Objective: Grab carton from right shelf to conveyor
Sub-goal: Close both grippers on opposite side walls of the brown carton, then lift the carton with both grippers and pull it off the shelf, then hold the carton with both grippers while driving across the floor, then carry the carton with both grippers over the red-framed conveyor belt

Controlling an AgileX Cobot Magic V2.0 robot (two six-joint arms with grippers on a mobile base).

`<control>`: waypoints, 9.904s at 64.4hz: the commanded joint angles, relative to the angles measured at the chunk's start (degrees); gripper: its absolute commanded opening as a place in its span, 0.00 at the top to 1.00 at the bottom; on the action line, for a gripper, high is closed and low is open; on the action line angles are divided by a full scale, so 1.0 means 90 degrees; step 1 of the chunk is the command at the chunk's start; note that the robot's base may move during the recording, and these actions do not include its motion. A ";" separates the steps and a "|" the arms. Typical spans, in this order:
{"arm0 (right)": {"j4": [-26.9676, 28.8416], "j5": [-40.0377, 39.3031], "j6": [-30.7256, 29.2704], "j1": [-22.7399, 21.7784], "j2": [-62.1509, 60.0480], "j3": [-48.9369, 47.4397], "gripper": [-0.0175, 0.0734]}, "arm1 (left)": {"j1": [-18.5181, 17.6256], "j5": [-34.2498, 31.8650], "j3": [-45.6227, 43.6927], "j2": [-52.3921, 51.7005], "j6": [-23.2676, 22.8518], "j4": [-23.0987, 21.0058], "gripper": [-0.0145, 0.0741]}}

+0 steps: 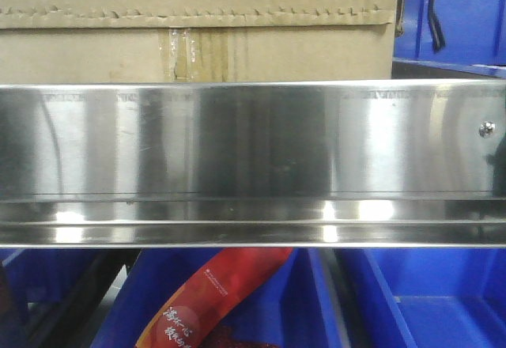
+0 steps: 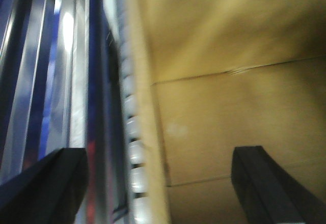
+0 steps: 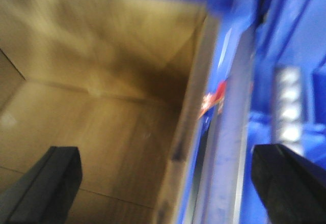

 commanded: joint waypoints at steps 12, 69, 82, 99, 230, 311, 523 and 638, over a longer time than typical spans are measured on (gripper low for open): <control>0.0113 -0.0080 0.0013 0.0008 0.0372 -0.0073 0.19 | 0.0247 -0.0046 -0.0051 0.0347 -0.0063 -0.0451 0.30; 0.0030 -0.0080 0.0013 0.0008 -0.0042 -0.0082 0.88 | 0.0235 -0.0046 -0.0830 0.0247 -0.0063 -0.0589 0.85; 0.0069 -0.0080 0.0013 0.0008 -0.0865 -0.0082 0.88 | 0.0143 -0.0046 -0.0949 -0.0411 -0.0063 -0.0700 0.85; -0.0147 -0.0080 -0.0013 0.0330 -0.2113 0.0847 0.88 | -0.0536 -0.0046 -0.0160 -0.1405 -0.0307 -0.0593 0.85; -0.0562 -0.0958 -0.0013 0.0577 -0.2954 0.2529 0.88 | -0.2029 -0.1484 0.1888 -0.2291 -0.1036 -0.0054 0.86; -0.0562 -0.0958 -0.0013 0.0577 -0.2954 0.2529 0.88 | -0.2029 -0.1592 0.1888 -0.2291 -0.1036 -0.0054 0.86; -0.0562 -0.0958 -0.0013 0.0577 -0.2954 0.2529 0.88 | -0.2029 -0.1591 0.1888 -0.2291 -0.1036 -0.0023 0.86; -0.0562 -0.0956 -0.0013 0.0577 -0.2905 0.2529 0.88 | -0.2029 -0.1605 0.1888 -0.2291 -0.1036 0.0674 0.86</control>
